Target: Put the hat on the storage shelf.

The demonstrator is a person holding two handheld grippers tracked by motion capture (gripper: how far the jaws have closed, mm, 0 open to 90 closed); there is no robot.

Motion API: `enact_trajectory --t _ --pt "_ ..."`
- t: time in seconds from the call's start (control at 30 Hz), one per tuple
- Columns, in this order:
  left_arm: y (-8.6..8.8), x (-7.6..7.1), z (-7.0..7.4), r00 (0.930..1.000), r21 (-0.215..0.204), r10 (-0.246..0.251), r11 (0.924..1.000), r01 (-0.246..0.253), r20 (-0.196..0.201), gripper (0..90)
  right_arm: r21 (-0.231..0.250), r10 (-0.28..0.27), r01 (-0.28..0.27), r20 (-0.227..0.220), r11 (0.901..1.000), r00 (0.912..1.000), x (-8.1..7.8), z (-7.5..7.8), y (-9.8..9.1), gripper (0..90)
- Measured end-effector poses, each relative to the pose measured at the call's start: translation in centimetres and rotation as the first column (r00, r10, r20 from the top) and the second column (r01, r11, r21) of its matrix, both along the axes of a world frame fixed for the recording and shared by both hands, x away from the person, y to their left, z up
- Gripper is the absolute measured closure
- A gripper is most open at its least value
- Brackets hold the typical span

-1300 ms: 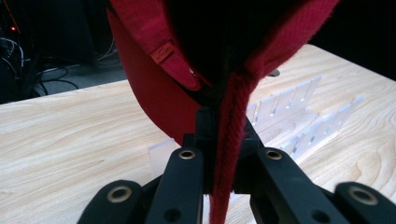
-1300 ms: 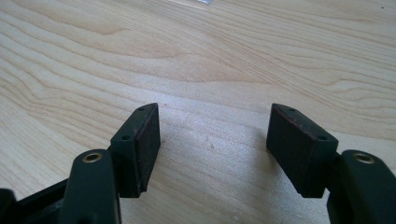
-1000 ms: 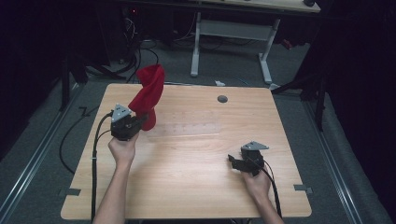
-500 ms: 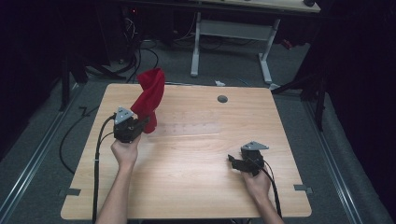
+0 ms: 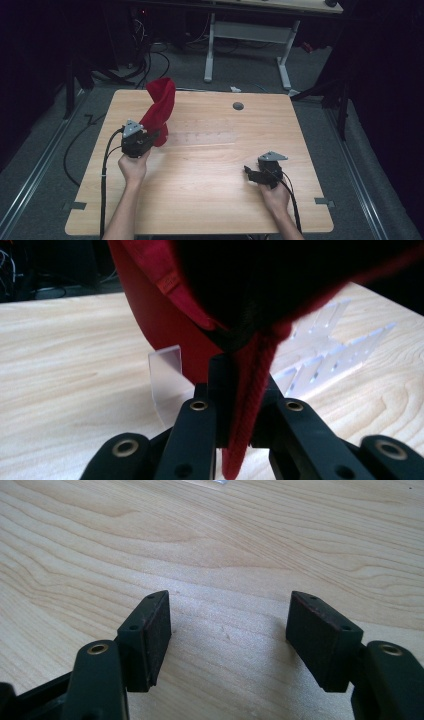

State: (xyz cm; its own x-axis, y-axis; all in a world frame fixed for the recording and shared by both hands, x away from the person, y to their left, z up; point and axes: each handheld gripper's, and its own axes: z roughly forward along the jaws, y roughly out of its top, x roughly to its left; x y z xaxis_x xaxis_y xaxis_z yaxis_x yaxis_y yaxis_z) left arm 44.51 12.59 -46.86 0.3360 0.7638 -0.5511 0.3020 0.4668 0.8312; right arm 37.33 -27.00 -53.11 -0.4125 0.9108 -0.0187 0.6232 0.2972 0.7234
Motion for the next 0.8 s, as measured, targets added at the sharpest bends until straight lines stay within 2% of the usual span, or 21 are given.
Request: enact_trajectory --t 0.17,0.3,0.5,0.6,0.8 --pt "0.2 -0.4 -0.3 0.9999 0.009 -0.003 1.0000 0.003 -0.014 82.7 0.000 0.000 0.000 0.000 1.0000 1.0000 0.0 0.0 0.0 34.8" --pt "0.2 -0.6 -0.4 0.9997 0.020 -0.003 0.9998 0.003 -0.026 77.6 -0.001 0.001 -0.001 0.001 1.0000 1.0000 0.0 0.0 0.0 34.8" --pt "0.4 -1.3 -0.5 0.9988 0.040 -0.001 0.9992 0.003 -0.049 61.9 -0.001 0.000 0.000 0.001 1.0000 1.0000 0.0 0.0 0.0 34.8" --pt "0.3 -1.7 -0.4 0.9989 0.058 -0.006 0.9983 0.009 -0.047 54.2 0.000 0.000 0.000 0.000 1.0000 1.0000 0.0 0.0 0.0 34.8" --pt "0.6 -2.2 -0.5 0.9984 0.048 0.025 0.9986 -0.022 -0.050 44.5 0.000 0.000 0.000 0.000 1.0000 1.0000 0.0 0.0 0.0 34.7"
